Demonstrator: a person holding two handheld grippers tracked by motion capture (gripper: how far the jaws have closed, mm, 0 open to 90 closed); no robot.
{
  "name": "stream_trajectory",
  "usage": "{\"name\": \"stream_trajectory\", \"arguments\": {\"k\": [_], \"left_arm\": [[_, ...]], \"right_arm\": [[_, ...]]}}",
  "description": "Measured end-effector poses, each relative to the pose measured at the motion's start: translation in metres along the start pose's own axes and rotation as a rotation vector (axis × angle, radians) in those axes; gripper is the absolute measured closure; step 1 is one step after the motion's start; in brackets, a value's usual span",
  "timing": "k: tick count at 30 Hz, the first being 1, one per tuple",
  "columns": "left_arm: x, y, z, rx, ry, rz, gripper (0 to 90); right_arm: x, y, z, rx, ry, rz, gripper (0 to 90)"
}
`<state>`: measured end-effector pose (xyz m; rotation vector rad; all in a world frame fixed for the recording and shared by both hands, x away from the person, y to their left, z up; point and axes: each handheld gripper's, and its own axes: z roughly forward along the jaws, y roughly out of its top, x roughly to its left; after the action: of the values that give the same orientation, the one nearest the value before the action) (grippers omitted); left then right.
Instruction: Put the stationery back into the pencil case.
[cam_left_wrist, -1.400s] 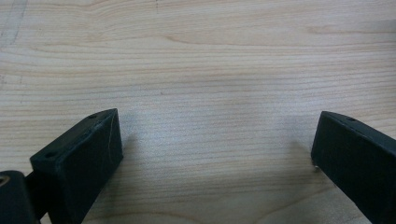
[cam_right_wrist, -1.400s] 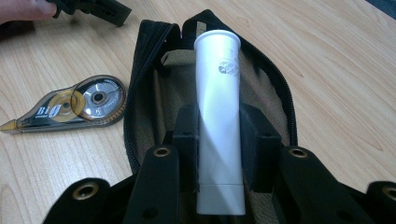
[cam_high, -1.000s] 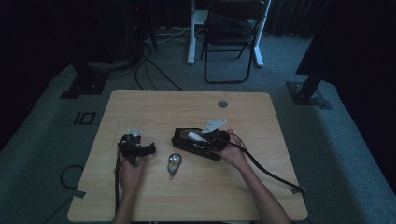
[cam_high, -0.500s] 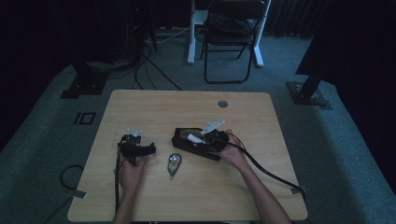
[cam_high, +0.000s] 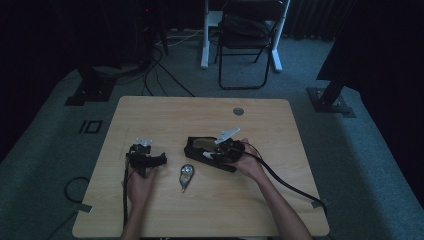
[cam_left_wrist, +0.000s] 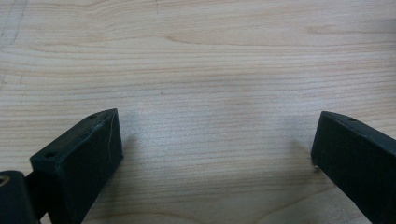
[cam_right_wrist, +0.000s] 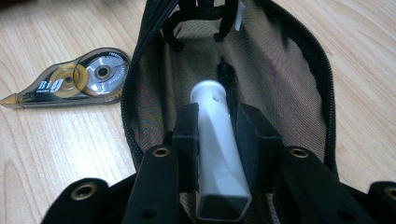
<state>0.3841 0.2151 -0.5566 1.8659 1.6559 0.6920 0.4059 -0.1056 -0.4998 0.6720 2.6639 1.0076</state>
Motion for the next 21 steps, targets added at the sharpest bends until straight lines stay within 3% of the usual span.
{"name": "stream_trajectory", "arguments": {"k": [14, 21], "left_arm": [[0.000, 0.000, 0.000, 0.001, 0.000, 0.001, 2.2], [0.000, 0.000, 0.000, 0.002, -0.001, 0.000, 2.2]], "right_arm": [[0.003, 0.004, -0.018, -0.071, -0.024, 0.005, 69.3], [0.015, 0.013, -0.025, -0.096, -0.035, -0.033, 68.1]]}}
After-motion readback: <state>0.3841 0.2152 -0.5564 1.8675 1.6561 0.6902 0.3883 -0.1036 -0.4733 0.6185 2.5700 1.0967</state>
